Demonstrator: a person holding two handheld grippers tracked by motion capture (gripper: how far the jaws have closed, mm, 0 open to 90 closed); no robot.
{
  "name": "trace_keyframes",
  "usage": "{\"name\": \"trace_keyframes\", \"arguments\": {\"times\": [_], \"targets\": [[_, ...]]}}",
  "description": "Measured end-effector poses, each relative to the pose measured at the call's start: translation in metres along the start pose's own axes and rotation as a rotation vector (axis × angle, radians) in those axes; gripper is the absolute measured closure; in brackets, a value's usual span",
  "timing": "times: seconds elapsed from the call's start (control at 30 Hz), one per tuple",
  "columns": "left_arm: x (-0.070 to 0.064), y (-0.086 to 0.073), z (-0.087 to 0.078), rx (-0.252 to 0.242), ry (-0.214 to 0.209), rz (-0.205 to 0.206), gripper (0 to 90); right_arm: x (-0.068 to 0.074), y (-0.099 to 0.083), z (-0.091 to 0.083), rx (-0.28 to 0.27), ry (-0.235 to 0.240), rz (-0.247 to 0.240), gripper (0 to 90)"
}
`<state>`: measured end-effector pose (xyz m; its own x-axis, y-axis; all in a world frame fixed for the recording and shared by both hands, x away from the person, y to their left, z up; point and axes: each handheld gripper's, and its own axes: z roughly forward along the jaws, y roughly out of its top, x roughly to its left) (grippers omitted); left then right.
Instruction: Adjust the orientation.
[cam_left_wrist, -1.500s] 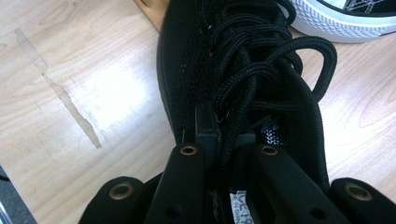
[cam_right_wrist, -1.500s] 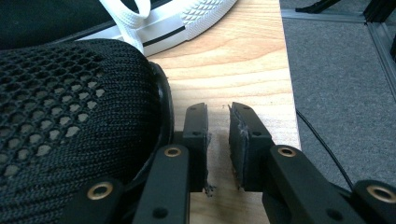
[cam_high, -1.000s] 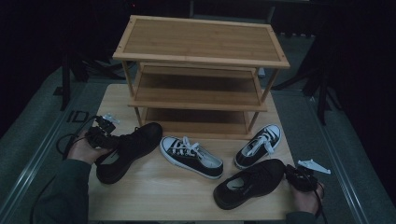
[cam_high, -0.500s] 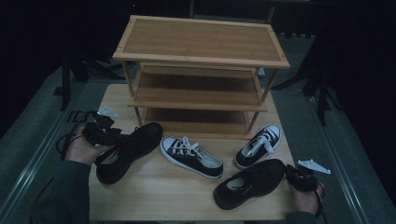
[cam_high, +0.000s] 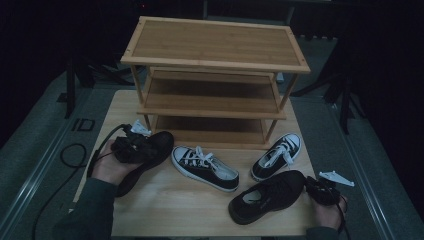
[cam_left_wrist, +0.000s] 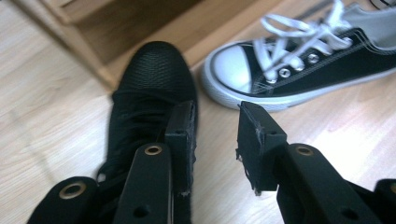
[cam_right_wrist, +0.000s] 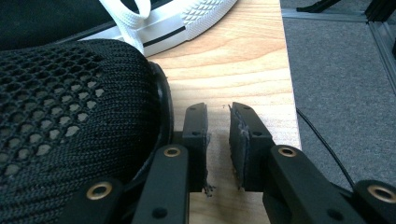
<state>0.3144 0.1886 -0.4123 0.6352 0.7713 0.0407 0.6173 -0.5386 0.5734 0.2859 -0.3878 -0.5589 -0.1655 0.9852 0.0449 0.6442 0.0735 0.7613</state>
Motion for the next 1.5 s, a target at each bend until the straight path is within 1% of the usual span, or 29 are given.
{"name": "trace_keyframes", "arguments": {"times": [0.13, 0.2, 0.23, 0.47, 0.5, 0.53, 0.67, 0.77, 0.83, 0.9, 1.0, 1.13, 1.23, 1.37, 1.4, 1.43, 1.5], "targets": [[-0.013, 0.003, 0.012, 0.026, -0.025, 0.029, 68.2, 0.0, 0.0, 0.0, 0.0, 0.001, 0.002, 76.3], [-0.018, 0.004, 0.018, 0.035, -0.03, 0.033, 68.8, 0.0, 0.0, 0.0, 0.0, 0.001, 0.003, 76.3], [-0.02, 0.004, 0.021, 0.041, -0.033, 0.04, 69.2, 0.0, 0.0, 0.0, 0.0, 0.001, 0.003, 76.3], [-0.032, 0.002, 0.043, 0.076, -0.062, 0.058, 72.5, 0.0, 0.0, 0.0, 0.0, 0.003, 0.004, 76.2], [-0.032, 0.002, 0.043, 0.076, -0.062, 0.058, 72.8, 0.0, 0.0, 0.0, 0.0, 0.003, 0.004, 76.2], [-0.035, 0.002, 0.05, 0.09, -0.065, 0.065, 73.5, 0.0, 0.0, 0.0, 0.0, 0.003, 0.004, 76.1], [-0.041, 0.002, 0.064, 0.112, -0.08, 0.073, 75.9, 0.0, 0.0, 0.0, 0.0, 0.003, 0.004, 76.1], [-0.043, 0.002, 0.074, 0.13, -0.097, 0.081, 77.4, 0.0, 0.0, 0.0, 0.0, 0.003, 0.004, 76.1], [-0.044, 0.001, 0.079, 0.134, -0.103, 0.072, 78.4, 0.0, 0.0, 0.0, 0.0, 0.003, 0.004, 76.1], [-0.044, 0.001, 0.082, 0.146, -0.104, 0.079, 79.0, 0.0, 0.0, 0.0, 0.0, 0.004, 0.005, 76.0], [-0.045, 0.0, 0.088, 0.154, -0.112, 0.071, 80.0, 0.0, 0.0, 0.0, 0.0, 0.004, 0.005, 76.0], [-0.046, -0.001, 0.093, 0.166, -0.118, 0.076, 82.8, 0.0, 0.0, 0.0, 0.0, 0.004, 0.005, 76.0], [-0.046, -0.003, 0.098, 0.188, -0.109, 0.086, 84.2, 0.0, 0.0, 0.0, 0.0, 0.004, 0.005, 76.0], [-0.048, -0.005, 0.106, 0.212, -0.114, 0.103, 89.0, 0.0, 0.0, 0.0, 0.0, 0.004, 0.005, 76.0], [-0.048, -0.005, 0.106, 0.212, -0.114, 0.103, 89.7, 0.0, 0.0, 0.0, 0.0, 0.004, 0.004, 76.0], [-0.049, -0.006, 0.11, 0.216, -0.114, 0.092, 89.9, 0.0, 0.0, 0.0, 0.0, 0.004, 0.004, 76.0], [-0.047, -0.007, 0.113, 0.223, -0.121, 0.085, 90.0, 0.0, 0.0, 0.0, 0.0, 0.004, 0.005, 76.0]]}}
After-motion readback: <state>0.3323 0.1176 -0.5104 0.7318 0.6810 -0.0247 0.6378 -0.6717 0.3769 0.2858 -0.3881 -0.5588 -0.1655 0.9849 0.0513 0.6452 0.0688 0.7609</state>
